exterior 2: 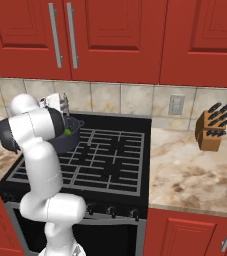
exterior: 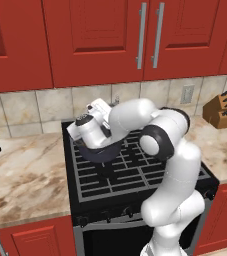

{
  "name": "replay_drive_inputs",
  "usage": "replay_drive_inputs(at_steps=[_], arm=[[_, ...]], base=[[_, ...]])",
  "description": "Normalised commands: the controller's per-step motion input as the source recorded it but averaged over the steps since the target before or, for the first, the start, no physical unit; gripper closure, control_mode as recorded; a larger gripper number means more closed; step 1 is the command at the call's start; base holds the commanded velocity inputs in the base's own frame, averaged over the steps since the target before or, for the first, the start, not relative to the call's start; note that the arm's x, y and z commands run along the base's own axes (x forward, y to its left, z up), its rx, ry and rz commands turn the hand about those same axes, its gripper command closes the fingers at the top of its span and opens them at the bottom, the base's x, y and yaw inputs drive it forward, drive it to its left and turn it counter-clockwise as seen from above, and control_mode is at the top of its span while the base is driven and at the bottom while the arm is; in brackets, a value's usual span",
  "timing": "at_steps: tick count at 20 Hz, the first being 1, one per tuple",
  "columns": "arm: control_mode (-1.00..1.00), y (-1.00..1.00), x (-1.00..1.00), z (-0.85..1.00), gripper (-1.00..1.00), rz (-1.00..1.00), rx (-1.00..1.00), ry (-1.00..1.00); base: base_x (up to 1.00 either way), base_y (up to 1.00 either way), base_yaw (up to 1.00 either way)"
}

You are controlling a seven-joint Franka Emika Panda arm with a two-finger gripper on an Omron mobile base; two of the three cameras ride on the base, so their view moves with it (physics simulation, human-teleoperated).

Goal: Put the bell pepper and avocado in the pot. Retrieve the spatula and lightly stir the vegetables in the pot.

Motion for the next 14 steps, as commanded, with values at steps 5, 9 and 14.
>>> replay_drive_inputs(at_steps=[5, 9, 14], arm=[[-1.0, 0.0, 0.0, -0.08, 1.0, -0.02, 0.01, 0.0], [-1.0, 0.04, 0.0, -0.16, 1.0, -0.02, 0.02, 0.0], [-1.0, 0.06, 0.0, -0.31, 1.0, -0.03, 0.04, -0.02]], base=[[0.0, 0.0, 0.0], [0.0, 0.0, 0.0], [0.0, 0.0, 0.0]])
